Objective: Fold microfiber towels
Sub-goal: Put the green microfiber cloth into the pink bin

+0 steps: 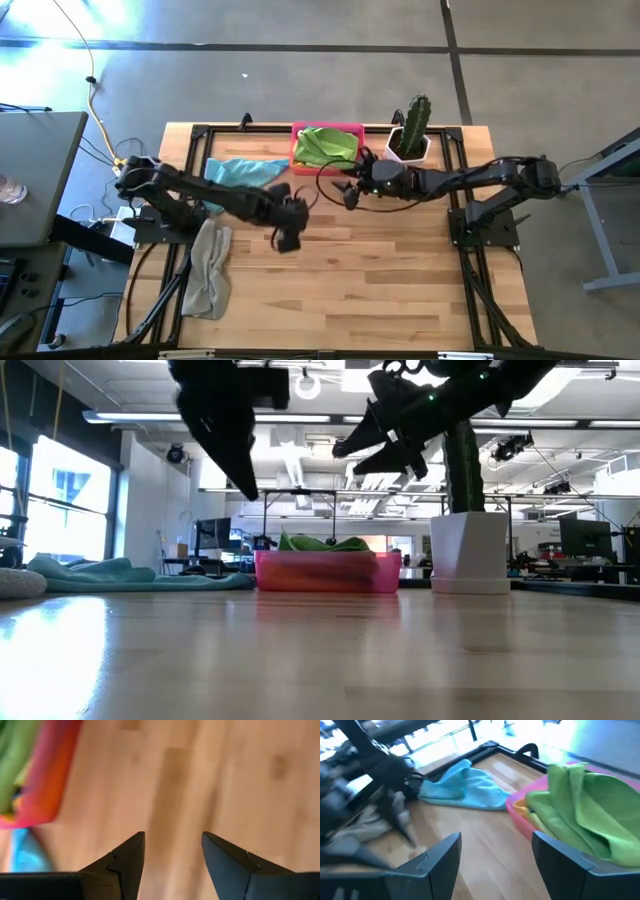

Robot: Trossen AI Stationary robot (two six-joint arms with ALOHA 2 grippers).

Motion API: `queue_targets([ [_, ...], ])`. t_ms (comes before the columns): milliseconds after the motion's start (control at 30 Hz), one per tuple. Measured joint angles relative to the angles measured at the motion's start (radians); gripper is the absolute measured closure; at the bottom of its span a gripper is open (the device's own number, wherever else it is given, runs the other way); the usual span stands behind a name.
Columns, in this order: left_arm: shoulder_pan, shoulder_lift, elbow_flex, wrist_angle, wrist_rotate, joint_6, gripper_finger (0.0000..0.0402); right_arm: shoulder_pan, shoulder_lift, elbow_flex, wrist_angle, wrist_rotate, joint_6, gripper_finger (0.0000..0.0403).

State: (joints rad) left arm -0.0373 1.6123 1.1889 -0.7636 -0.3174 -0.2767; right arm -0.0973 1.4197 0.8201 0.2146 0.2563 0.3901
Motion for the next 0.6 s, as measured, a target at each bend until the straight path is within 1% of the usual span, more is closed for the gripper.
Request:
queue_targets([
  [133,-0.12,-0.017,0.0,-0.017,0.004,-0.032,0.0216,-0.034,0.0,0.003,-0.009,-0.1,-0.003,0.0167],
  [233,-0.201,-0.015,0.0,-0.018,-0.002,-0.083,0.0216,-0.08,0.0,0.003,-0.009,-0.164,0.044,0.0171],
  [333,-0.267,-0.015,0.0,-0.018,-0.051,-0.162,0.0216,-0.131,0.022,0.004,0.0,-0.205,0.103,0.0179],
  [433,-0.312,-0.015,0.0,-0.018,-0.12,-0.221,0.0216,-0.159,0.09,0.004,0.038,-0.246,0.108,0.0187],
  [533,-0.342,-0.015,0.0,-0.024,-0.175,-0.253,0.0216,-0.183,0.153,0.025,0.072,-0.252,0.126,0.0191],
  [600,-0.354,-0.019,0.0,-0.039,-0.187,-0.262,0.0216,-0.201,0.199,0.073,0.013,-0.232,0.127,0.0191],
])
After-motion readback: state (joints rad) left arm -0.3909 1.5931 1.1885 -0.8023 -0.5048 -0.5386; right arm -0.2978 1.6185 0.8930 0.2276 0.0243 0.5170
